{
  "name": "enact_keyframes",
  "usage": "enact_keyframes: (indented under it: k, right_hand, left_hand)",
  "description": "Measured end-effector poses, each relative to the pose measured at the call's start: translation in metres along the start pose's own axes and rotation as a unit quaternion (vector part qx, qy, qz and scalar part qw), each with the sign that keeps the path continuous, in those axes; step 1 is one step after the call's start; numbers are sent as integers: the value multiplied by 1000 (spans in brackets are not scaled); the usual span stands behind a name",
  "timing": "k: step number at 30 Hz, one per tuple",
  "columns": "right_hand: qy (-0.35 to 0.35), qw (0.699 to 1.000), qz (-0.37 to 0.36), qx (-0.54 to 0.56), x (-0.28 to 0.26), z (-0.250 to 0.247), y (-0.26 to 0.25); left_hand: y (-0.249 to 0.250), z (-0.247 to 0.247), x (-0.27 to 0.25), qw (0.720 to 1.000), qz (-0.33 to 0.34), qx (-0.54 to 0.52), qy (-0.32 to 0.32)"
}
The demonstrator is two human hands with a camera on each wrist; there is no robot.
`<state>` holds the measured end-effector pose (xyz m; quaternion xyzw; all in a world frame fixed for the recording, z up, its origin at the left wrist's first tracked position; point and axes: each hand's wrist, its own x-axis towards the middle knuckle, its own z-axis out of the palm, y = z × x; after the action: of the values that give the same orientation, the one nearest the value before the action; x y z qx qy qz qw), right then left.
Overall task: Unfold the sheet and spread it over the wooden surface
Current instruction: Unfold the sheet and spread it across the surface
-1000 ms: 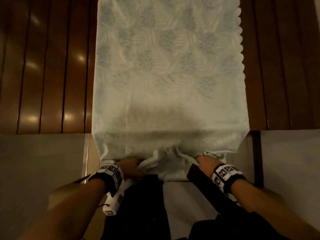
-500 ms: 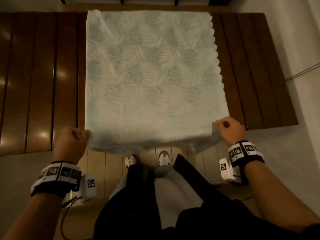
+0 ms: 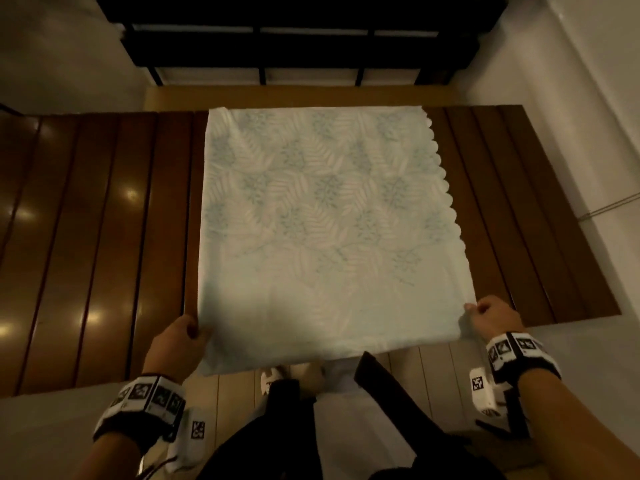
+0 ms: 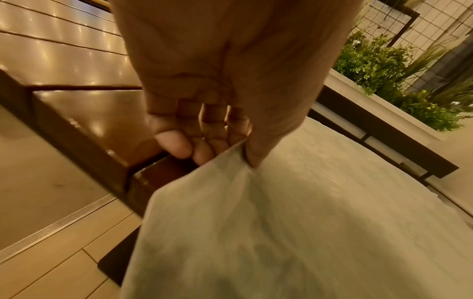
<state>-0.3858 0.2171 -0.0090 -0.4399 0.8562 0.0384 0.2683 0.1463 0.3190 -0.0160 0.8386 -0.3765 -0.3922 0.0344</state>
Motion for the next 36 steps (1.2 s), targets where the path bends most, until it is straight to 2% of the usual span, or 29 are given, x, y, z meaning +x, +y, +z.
enact_keyframes:
  k: [3, 7, 11, 15, 17, 20, 21, 23, 24, 25, 28, 30, 32, 34, 36]
  right_hand:
    - [-21, 998, -1, 51, 24, -20, -24]
    - [18, 994, -68, 81, 88, -50, -86]
    - [17, 986, -141, 83, 154, -64, -151]
    - [24, 982, -174, 64, 196, -67, -189]
    - [27, 979, -186, 81, 214, -66, -201]
    - [9, 972, -212, 101, 229, -66, -217]
    - [8, 967, -229, 107, 231, -66, -222]
    - [1, 956, -258, 142, 228, -68, -232]
    - [-3, 950, -262, 169, 225, -69, -233]
    - [-5, 946, -257, 199, 221, -69, -232]
    - [9, 927, -243, 287, 205, -70, -215]
    - [5, 908, -259, 330, 186, -67, -204]
    - [-47, 902, -251, 347, 161, -59, -192]
    - [-108, 925, -242, 273, 132, -45, -173]
    - [-157, 949, -243, 123, 100, -26, -144]
  left_hand:
    - [26, -15, 32, 999, -28, -17, -3]
    - [92, -54, 97, 997, -12, 40, 62]
    - [208, -78, 146, 980, 96, 102, 140]
    - [325, -53, 183, 946, 262, 167, 92]
    - [383, -29, 193, 907, 358, 213, 58]
    - [465, 16, 192, 821, 476, 316, 8]
    - [489, 33, 187, 778, 516, 358, -1]
    - [528, 62, 175, 675, 596, 435, -13]
    - [545, 74, 171, 631, 621, 464, -20]
    - [559, 81, 167, 602, 637, 481, -29]
    - [592, 83, 170, 542, 653, 525, -65]
    - [602, 76, 178, 496, 601, 618, -104]
    - [604, 70, 187, 460, 559, 682, -107]
    - [604, 62, 196, 461, 538, 700, -91]
    - [604, 47, 207, 480, 515, 707, -59]
